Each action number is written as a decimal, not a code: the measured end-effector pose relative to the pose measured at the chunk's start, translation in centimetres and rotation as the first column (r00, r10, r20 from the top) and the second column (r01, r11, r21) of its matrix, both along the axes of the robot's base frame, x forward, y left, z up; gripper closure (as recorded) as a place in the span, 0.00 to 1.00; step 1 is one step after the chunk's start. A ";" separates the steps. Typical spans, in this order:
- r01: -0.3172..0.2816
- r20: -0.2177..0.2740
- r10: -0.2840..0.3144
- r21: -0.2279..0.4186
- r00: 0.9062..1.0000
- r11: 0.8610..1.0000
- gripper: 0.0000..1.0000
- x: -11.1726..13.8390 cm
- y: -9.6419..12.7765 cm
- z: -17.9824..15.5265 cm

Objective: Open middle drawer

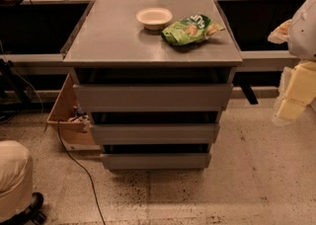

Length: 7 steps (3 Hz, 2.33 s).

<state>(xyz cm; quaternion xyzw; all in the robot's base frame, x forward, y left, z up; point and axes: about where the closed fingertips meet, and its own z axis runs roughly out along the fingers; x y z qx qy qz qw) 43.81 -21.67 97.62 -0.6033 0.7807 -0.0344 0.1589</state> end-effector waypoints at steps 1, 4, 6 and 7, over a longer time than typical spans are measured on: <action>0.000 0.003 0.000 0.005 1.000 1.000 0.00 0.1 0.1 -0.1; -0.024 -0.030 0.029 0.149 0.999 0.988 0.00 2.3 1.7 -11.5; -0.094 -0.058 0.111 0.244 0.992 0.965 0.00 4.6 6.1 -21.9; -0.105 -0.104 0.139 0.280 0.985 0.954 0.00 5.2 8.1 -26.1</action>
Offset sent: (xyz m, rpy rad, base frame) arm 0.0044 0.0031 -0.0158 0.0357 0.0044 0.0043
